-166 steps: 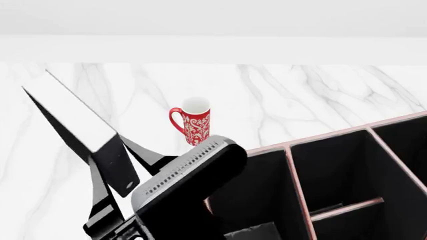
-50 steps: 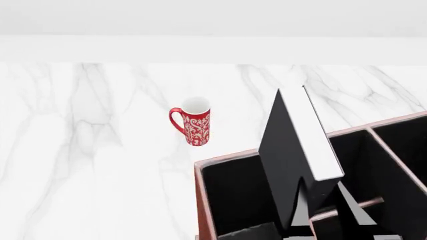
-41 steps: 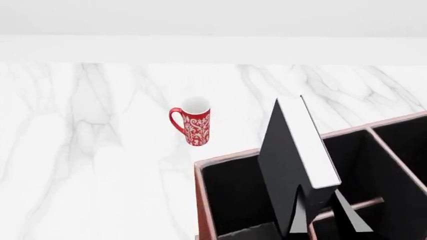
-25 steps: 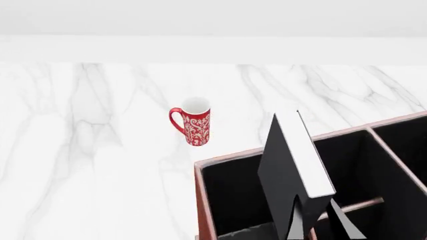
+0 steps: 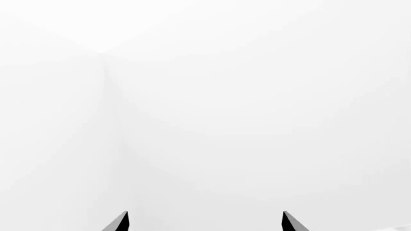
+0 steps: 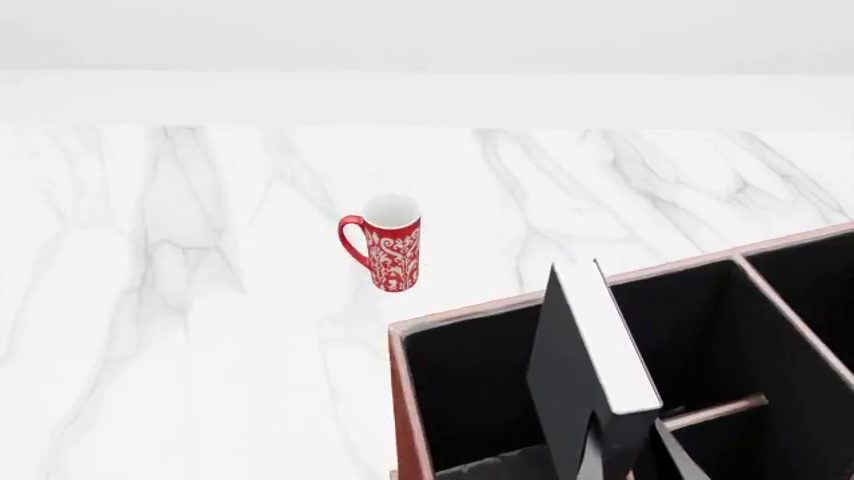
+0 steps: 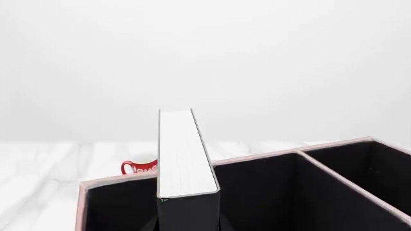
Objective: Pick up the book and place it in the left compartment of the caddy.
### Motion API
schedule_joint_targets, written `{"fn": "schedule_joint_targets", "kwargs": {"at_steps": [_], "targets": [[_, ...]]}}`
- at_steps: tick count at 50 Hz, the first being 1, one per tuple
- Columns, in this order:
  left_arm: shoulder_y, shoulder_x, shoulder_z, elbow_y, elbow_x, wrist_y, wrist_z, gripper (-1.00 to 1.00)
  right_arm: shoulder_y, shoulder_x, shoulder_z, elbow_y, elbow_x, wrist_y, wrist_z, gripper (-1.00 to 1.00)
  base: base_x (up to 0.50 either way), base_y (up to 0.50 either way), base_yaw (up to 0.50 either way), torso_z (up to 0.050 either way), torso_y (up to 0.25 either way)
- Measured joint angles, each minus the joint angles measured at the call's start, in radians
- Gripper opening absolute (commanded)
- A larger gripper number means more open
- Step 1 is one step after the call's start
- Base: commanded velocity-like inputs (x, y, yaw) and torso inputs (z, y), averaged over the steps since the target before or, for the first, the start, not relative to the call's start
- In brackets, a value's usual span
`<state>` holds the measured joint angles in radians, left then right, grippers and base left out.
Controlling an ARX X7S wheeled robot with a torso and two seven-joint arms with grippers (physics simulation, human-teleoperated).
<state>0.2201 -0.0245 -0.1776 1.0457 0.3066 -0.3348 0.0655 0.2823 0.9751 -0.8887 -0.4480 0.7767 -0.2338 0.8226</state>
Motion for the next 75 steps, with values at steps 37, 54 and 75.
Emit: {"fn": "schedule_joint_targets", "kwargs": {"at_steps": [37,54,75], "targets": [[0.004,0.0,-0.005,0.0,-0.005,0.004,-0.003,1.0,0.005,-0.091,-0.037,0.176,-0.015,0.032,-0.064,-1.0,0.0,0.0,0.0,0.0,0.001],[0.001,0.0,-0.001,0.0,0.0,0.002,-0.003,1.0,-0.004,-0.124,-0.038,0.256,-0.013,0.014,-0.092,-1.0,0.0,0.0,0.0,0.001,0.001],[-0.002,0.0,0.001,0.0,0.002,-0.001,-0.001,1.0,-0.013,-0.141,-0.041,0.282,-0.005,-0.001,-0.119,-1.0,0.0,0.0,0.0,0.0,0.001]]}}
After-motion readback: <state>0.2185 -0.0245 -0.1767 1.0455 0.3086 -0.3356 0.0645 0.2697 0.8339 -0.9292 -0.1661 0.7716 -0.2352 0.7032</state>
